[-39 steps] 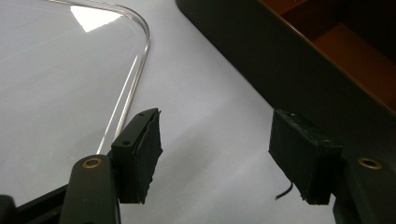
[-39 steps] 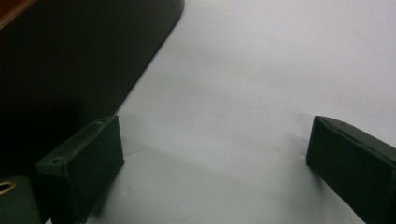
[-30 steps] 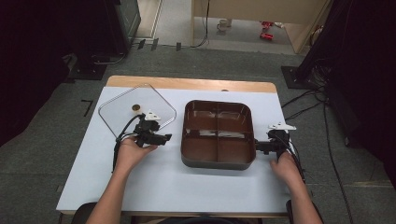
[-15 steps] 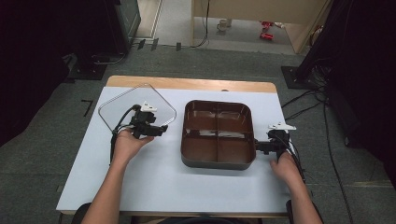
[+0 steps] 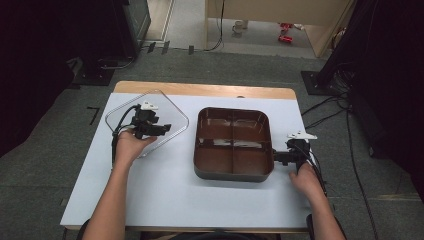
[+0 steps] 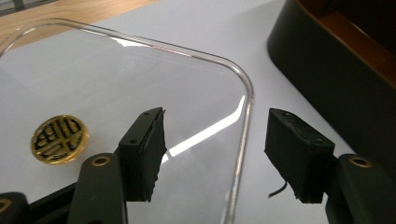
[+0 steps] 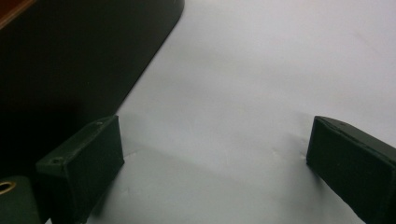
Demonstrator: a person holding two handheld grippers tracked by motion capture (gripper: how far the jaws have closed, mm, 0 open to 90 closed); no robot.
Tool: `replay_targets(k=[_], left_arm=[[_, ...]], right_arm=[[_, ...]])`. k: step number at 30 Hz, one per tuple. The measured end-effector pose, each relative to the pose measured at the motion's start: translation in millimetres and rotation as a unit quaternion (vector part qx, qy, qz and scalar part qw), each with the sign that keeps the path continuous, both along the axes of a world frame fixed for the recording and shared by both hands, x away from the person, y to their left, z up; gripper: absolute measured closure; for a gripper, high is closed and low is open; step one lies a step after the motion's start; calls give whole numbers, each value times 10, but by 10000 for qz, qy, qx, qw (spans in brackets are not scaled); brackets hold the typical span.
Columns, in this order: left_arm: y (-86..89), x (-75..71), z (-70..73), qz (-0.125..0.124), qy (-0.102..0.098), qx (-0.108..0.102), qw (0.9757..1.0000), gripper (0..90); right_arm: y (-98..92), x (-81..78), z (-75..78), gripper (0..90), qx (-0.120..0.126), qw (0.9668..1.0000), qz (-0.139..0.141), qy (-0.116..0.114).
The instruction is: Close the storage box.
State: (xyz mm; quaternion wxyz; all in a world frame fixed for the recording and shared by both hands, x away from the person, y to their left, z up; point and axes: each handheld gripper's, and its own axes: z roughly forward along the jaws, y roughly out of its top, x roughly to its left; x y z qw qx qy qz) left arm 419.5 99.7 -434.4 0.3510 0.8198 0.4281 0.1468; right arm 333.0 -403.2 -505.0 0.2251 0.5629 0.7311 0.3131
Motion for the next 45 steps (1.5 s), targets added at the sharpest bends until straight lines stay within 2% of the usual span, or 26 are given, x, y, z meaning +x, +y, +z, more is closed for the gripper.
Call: replay_targets(k=[5,6,10,14,17,21,27,32,38,40,45], left_arm=[[73,102,-5,139,-28,20,9999,384],[105,134,-5,212,-116,-27,9997,393],[154,202,10,264,-121,-40,9996,397],[267,296,5,465,-194,-105,9987,395],[325,358,-12,577,-154,-151,9981,385],[387,410,-50,670,-190,-76,9975,388],[466,450,-146,849,-280,29,9960,390],[521,471,-243,984,-174,-15,9950,390],[557,480,-344,1095,-126,59,9939,415],[561,483,-361,1089,-95,24,9940,434],[509,490,-413,1025,-82,209,9945,493]], right_arm=[[0,1,-1,31,3,10000,1,-7],[0,1,-1,31,5,10000,0,-6],[0,0,-1,31,5,10000,-2,-4],[0,1,-1,31,3,10000,2,-7],[0,0,-1,31,5,10000,-1,-6],[0,0,-1,31,5,10000,-1,-6],[1,0,-1,31,6,10000,-4,-4],[1,0,-1,31,5,10000,-1,-7],[1,0,-1,31,5,10000,-1,-7],[0,0,-1,31,4,10000,-1,-7],[1,0,-1,31,5,10000,-3,-6]])
